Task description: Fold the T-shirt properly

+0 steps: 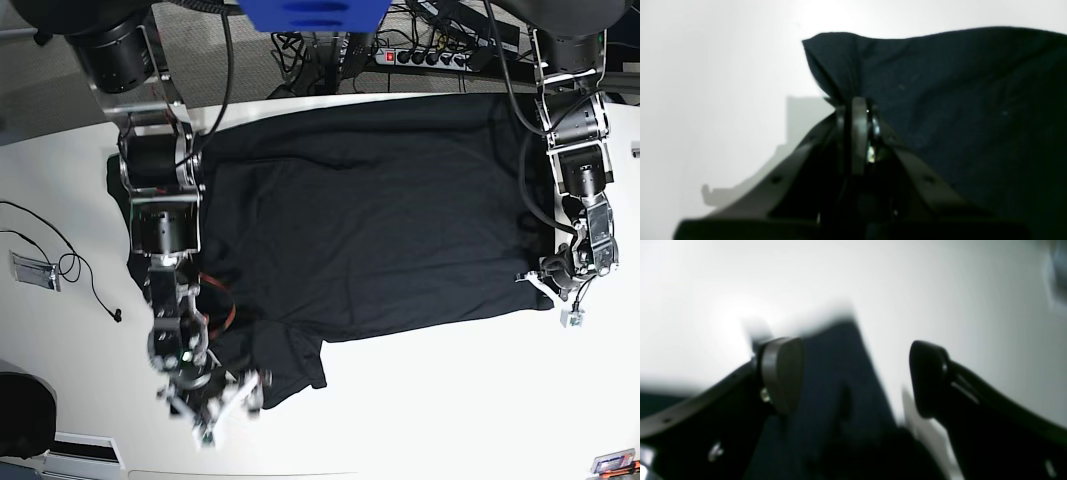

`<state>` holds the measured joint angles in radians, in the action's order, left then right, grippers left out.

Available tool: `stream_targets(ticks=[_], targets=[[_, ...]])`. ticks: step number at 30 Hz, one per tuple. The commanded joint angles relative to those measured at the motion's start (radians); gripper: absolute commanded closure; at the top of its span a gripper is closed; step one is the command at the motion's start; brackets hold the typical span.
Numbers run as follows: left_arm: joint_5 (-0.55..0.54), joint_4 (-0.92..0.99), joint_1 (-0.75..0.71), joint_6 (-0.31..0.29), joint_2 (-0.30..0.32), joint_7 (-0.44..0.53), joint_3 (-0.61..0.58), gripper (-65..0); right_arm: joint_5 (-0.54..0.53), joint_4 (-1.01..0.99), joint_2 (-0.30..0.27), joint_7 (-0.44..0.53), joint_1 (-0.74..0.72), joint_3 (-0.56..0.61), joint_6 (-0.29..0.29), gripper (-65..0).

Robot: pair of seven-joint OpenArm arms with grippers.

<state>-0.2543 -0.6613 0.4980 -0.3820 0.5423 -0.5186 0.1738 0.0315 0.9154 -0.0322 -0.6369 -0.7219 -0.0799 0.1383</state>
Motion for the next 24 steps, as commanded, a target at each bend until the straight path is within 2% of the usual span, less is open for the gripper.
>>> stream_targets(ticks=[1, 6, 8, 11, 16, 24], targets=[[-0.009, -0.019, 0.031, -0.001, 0.02, 0.013, 0.007, 0.0, 0.008, 0.014, -0.007, -0.005, -0.026, -0.021, -0.006, -47.1], [-0.009, -0.019, 0.031, -0.001, 0.02, 0.012, 0.007, 0.0, 0.008, 0.012, -0.007, -0.008, -0.028, -0.067, -0.016, -47.1], [-0.009, -0.019, 0.031, -0.001, 0.02, 0.012, 0.007, 0.0, 0.009, 0.012, -0.007, -0.008, -0.028, -0.067, -0.075, -47.0], [-0.009, -0.019, 0.031, -0.001, 0.02, 0.012, 0.007, 0.0, 0.011, 0.012, -0.007, -0.008, -0.028, -0.06, -0.205, -47.0], [-0.01, -0.019, 0.031, -0.001, 0.02, 0.01, 0.007, 0.0, 0.011, 0.014, -0.007, -0.008, -0.028, -0.06, -0.326, -47.0], [-0.01, -0.019, 0.029, -0.001, 0.02, 0.01, 0.008, 0.0, 0.011, 0.014, -0.007, -0.008, -0.028, -0.06, -0.335, -47.0]])
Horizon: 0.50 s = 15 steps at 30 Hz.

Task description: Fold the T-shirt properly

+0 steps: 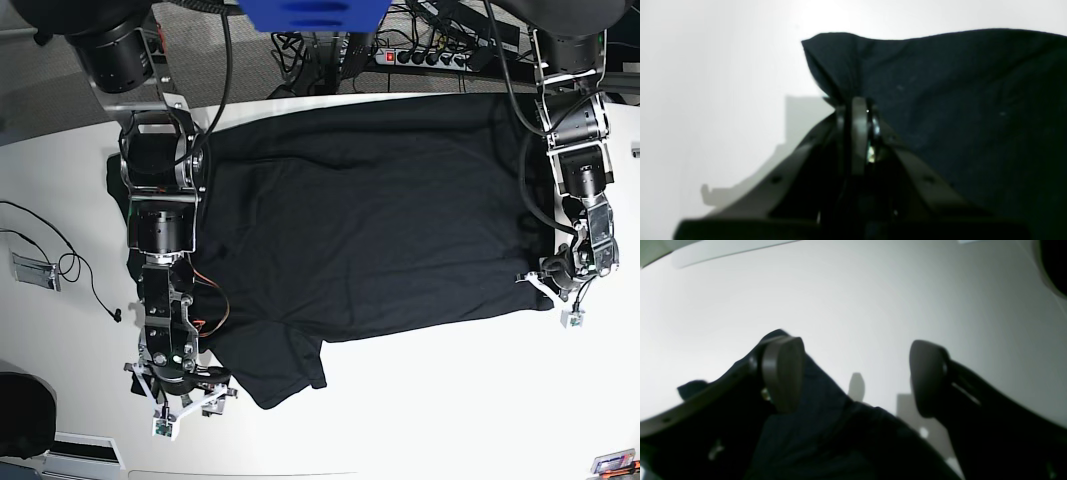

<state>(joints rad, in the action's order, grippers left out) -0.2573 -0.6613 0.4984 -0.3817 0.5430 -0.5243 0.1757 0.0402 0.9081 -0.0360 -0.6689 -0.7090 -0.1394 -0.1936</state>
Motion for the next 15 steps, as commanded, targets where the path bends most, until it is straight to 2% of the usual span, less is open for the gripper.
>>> stream_targets(ticks=[1, 4, 6, 8, 11, 12, 14, 15], targets=[[-0.007, -0.019, 0.029, -0.001, 0.019, 0.016, 0.006, 0.0, 0.002, 0.021, -0.003, 0.025, -0.041, -0.001, -0.005, -47.0], [-0.007, -0.019, 0.029, -0.001, 0.019, 0.016, 0.006, 0.0, 0.045, 0.041, -0.003, 0.047, -0.033, -0.007, -0.005, -47.0], [-0.007, -0.019, 0.029, -0.001, 0.019, 0.016, 0.006, 0.0, 0.1, 0.084, 0.002, 0.119, 0.018, -0.018, -0.016, -47.0], [-0.007, -0.019, 0.027, -0.001, 0.019, 0.016, 0.006, 0.0, 0.158, 0.119, 0.002, 0.154, 0.058, -0.039, -0.088, -47.0], [-0.007, -0.019, 0.027, -0.001, 0.019, 0.016, 0.006, 0.0, 0.269, 0.111, 0.002, 0.13, 0.068, -0.049, -0.201, -47.0], [-0.007, -0.019, 0.027, -0.001, 0.019, 0.016, 0.006, 0.0, 0.297, 0.099, 0.002, 0.116, 0.068, -0.047, -0.215, -47.0], [-0.007, -0.019, 0.029, -0.001, 0.019, 0.016, 0.006, 0.0, 0.32, 0.078, 0.002, 0.093, 0.068, -0.049, -0.212, -47.0], [-0.007, -0.019, 0.029, -0.001, 0.019, 0.016, 0.006, 0.0, 0.306, 0.076, 0.002, 0.085, 0.068, -0.047, -0.191, -47.0]])
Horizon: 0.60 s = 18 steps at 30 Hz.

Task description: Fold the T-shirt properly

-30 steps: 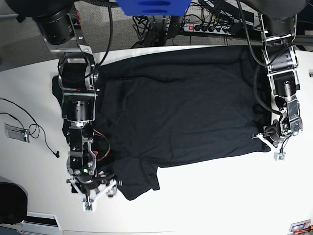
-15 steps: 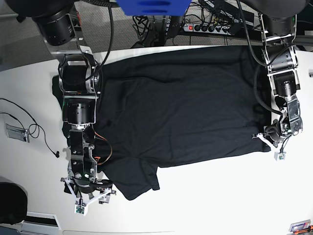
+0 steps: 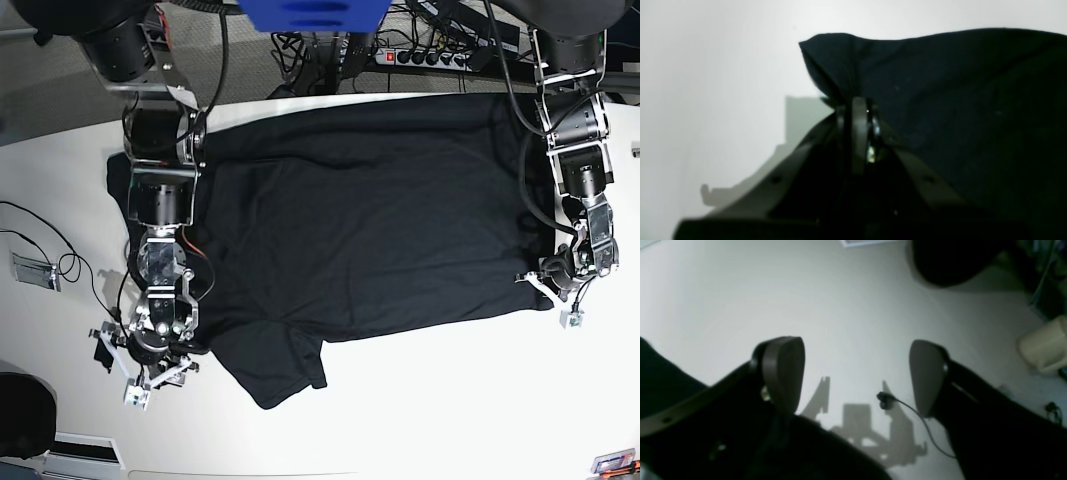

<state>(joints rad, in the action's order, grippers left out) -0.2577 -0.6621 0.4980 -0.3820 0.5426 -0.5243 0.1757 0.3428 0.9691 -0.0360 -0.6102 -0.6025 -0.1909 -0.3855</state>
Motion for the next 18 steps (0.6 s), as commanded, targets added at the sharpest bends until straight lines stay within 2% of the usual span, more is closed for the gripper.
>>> stream_targets(ticks=[1, 6, 11, 15, 18], targets=[[-0.007, -0.018, 0.029, -0.001, 0.02, 0.016, 0.006, 0.0, -0.017, 0.015, 0.002, 0.02, -0.038, 0.005, 0.038, -47.0], [-0.007, -0.018, 0.028, -0.001, 0.02, 0.016, 0.006, 0.0, -0.164, 0.011, 0.002, -0.03, -0.038, 0.003, 0.3, -47.0], [-0.007, -0.018, 0.026, -0.001, 0.02, 0.016, 0.006, 0.0, -0.204, 0.004, -0.002, -0.055, -0.069, 0.009, 0.454, -47.0], [-0.007, -0.02, 0.029, -0.001, 0.02, 0.016, 0.005, 0.0, -0.201, -0.135, -0.002, -0.07, -0.132, 0.009, 0.529, -47.0], [-0.007, -0.022, 0.031, -0.001, -0.003, 0.016, 0.005, 0.0, -0.201, -0.304, -0.002, 0.017, -0.135, 0.009, 0.54, -47.0]])
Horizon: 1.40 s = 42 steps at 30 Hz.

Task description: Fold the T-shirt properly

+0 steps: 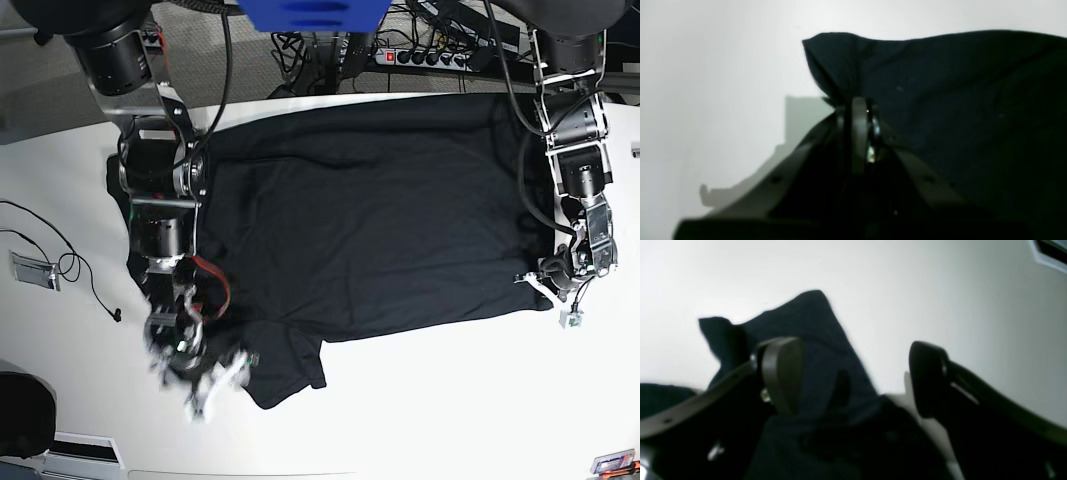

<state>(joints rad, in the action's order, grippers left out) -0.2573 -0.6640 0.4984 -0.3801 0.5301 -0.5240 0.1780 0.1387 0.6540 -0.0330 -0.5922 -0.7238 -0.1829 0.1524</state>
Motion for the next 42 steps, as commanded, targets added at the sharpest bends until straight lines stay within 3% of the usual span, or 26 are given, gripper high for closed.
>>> stream_targets(ticks=[1, 6, 28, 32, 37, 42], targets=[[-0.007, -0.033, 0.03, -0.003, 0.008, 0.015, 0.002, 0.0, 0.003, -0.024, -0.005, 0.027, -0.013, 0.001, 0.002, -47.0], [-0.006, -0.102, 0.024, -0.003, 0.006, -0.038, 0.002, 0.0, 0.003, -0.119, -0.005, 0.096, -0.013, 0.001, 0.002, -47.0], [-0.006, -0.124, 0.024, -0.003, 0.006, -0.046, 0.002, 0.0, 0.005, -0.127, -0.006, 0.096, -0.018, 0.003, 0.002, -47.0], [-0.006, -0.124, 0.024, -0.003, 0.006, -0.046, 0.002, 0.0, 0.005, -0.132, -0.006, 0.096, -0.107, 0.003, 0.002, -47.0], [-0.006, -0.124, 0.023, -0.003, 0.006, -0.046, 0.002, 0.0, 0.005, -0.268, -0.002, 0.143, -0.136, 0.119, 0.0, -47.0], [-0.006, -0.125, 0.015, -0.003, 0.006, -0.046, 0.004, 0.0, 0.005, -0.356, -0.002, 0.208, -0.138, 0.159, 0.0, -47.0]])
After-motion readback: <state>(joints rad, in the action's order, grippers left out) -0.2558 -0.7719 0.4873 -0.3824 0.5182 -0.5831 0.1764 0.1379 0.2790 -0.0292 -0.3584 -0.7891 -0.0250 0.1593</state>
